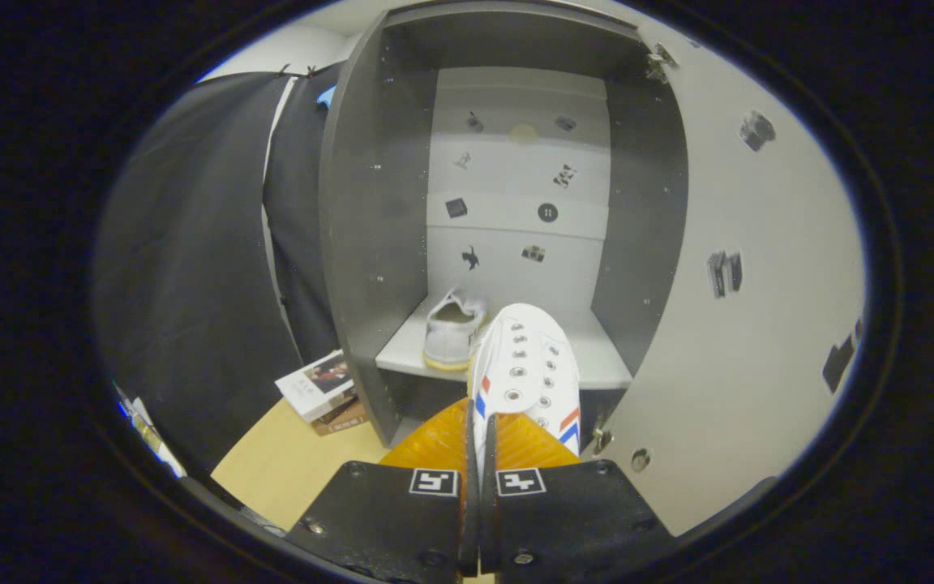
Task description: Open the shoe cabinet door, grab the shoes and put them into the shoe cabinet, then close the shoe cabinet door.
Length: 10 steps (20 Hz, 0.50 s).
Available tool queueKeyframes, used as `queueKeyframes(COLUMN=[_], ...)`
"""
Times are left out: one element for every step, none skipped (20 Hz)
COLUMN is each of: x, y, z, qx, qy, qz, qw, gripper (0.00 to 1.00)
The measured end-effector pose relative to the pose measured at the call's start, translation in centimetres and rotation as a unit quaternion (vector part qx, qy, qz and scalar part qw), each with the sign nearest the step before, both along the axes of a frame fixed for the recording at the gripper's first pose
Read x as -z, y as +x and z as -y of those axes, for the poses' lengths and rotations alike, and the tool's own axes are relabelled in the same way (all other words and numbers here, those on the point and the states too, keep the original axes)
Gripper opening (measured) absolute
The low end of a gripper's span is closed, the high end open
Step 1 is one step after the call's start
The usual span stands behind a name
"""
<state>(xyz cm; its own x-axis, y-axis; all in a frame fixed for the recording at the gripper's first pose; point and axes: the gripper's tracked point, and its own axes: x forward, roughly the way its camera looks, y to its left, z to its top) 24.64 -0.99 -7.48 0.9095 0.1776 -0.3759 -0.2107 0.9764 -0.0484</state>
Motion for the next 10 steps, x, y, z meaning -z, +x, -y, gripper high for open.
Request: queueKeyframes(x=[-1.1,-2.1,-3.0,-3.6,-4.1,-4.3,-4.5,-4.3,-4.1,-3.6], y=[1.1,2.4,3.4,4.5,5.6,6.5,7.6,8.9,10.3,11.6], z=[-0.3,-0.6,-0.9,-0.9,-1.1,-1.1,-1.1,-0.8,-0.3,0.1], qx=[-0.004,-0.007,-0.009,-0.008,-0.008,-0.005,0.000,0.004,0.010,0.017], qy=[-0.002,-0.002,-0.003,-0.003,-0.002,0.006,0.018,0.020,0.019,0.016], qz=[0.013,0.026,0.036,0.044,0.046,0.045,0.039,0.034,0.031,0.028], qw=[1.000,1.000,0.999,0.999,0.999,0.999,0.999,0.999,0.999,0.999], gripper=[0.04,0.04,0.04,0.04,0.04,0.04,0.04,0.04,0.04,0.04])
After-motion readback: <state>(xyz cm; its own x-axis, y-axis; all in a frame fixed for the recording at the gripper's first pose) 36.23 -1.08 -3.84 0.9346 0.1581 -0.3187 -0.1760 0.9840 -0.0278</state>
